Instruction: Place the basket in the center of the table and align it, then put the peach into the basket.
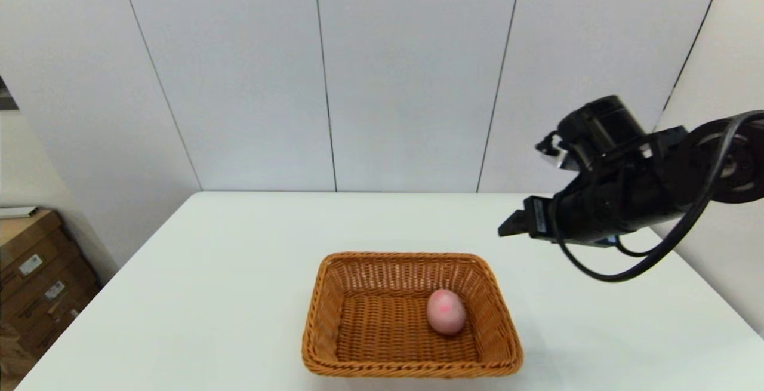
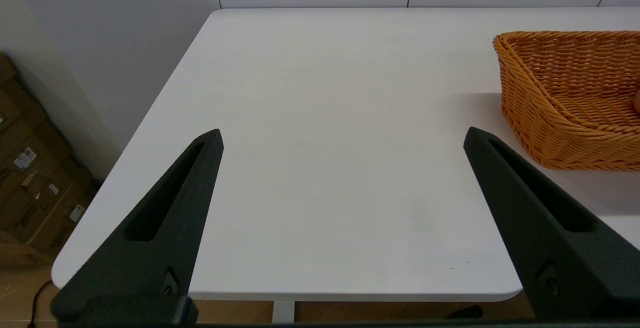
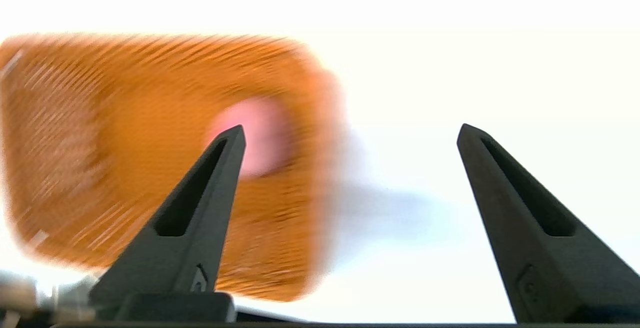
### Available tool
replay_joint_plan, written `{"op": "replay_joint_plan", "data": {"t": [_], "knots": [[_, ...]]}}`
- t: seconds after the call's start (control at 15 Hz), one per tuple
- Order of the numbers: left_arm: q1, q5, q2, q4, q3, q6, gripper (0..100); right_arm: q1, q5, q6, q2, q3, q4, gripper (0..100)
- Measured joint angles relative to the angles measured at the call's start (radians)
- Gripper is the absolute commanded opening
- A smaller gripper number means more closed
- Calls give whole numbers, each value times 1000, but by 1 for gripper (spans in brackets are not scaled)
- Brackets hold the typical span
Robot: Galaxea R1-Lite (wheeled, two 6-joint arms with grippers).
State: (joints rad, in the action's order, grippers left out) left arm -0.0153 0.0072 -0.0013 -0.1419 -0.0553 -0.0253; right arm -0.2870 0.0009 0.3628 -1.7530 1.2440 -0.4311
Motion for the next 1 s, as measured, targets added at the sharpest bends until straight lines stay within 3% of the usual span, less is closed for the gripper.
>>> {"op": "replay_joint_plan", "data": {"t": [0.2, 0.33, 0.67, 1.0], "knots": [[0, 0, 0, 0, 0, 0, 100, 221, 33, -98, 52, -25, -13, 100], [0, 0, 0, 0, 0, 0, 100, 309, 68, -150, 97, -47, -18, 100], [0, 0, 0, 0, 0, 0, 100, 311, 80, -177, 287, -132, -20, 100], [0, 0, 0, 0, 0, -1, 100, 281, 73, -201, 658, -336, -13, 100]]}}
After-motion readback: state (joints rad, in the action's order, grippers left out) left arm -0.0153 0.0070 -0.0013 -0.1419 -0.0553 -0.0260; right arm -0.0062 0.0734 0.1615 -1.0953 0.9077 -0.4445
